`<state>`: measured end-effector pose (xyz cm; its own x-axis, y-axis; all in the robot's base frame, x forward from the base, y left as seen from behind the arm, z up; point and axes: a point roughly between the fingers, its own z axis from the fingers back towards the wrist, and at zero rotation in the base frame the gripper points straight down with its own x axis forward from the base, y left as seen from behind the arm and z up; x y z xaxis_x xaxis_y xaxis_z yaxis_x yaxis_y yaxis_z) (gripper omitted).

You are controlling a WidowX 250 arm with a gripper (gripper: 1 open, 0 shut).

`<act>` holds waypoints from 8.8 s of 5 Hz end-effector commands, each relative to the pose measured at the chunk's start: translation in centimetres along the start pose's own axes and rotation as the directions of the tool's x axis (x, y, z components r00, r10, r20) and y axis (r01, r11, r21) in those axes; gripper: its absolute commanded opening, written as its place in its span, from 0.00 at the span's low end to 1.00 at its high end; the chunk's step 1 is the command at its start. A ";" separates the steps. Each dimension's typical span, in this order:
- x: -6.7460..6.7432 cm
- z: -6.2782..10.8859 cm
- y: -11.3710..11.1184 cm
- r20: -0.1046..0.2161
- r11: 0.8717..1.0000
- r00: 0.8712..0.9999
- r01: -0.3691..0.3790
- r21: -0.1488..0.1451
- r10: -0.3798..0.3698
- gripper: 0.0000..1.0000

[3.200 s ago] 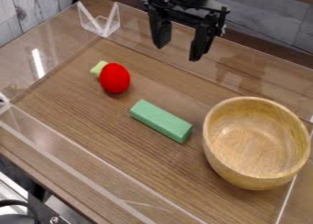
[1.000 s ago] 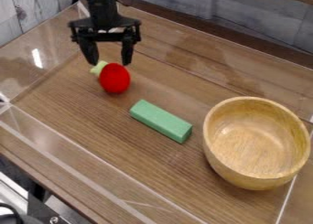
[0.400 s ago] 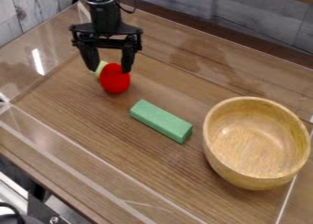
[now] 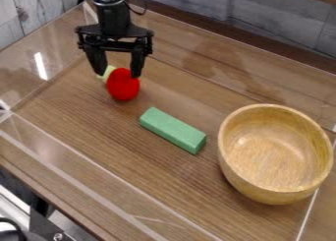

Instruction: Move the red fruit to the right

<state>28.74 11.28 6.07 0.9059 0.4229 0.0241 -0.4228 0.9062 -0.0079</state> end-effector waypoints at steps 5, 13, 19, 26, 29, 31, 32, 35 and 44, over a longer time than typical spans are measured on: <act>2.2 -0.2 0.1 0.057 0.995 0.994 -0.091 -0.037 0.093 0.00; -1.5 0.4 -12.3 0.039 0.995 0.994 0.099 0.010 -0.099 0.00; 0.2 -1.5 -13.8 0.015 0.994 0.994 -0.106 0.004 0.106 1.00; 3.2 2.2 -11.5 0.051 0.997 0.998 -0.043 -0.065 0.046 0.00; 0.6 10.1 -14.6 0.102 0.987 0.994 0.066 -0.148 -0.051 0.00; -5.0 7.9 -19.2 0.058 0.953 0.963 0.267 -0.140 -0.261 0.00; -7.3 7.2 -19.9 0.041 0.943 0.953 0.304 -0.133 -0.301 0.00; -11.1 8.1 -20.9 0.013 0.949 0.955 0.295 -0.113 -0.295 0.00; -14.0 -0.2 -21.8 -0.022 0.980 0.981 0.190 -0.051 -0.192 0.00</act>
<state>24.74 -13.99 4.84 0.9677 0.2511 -0.0220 -0.2517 0.9672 -0.0337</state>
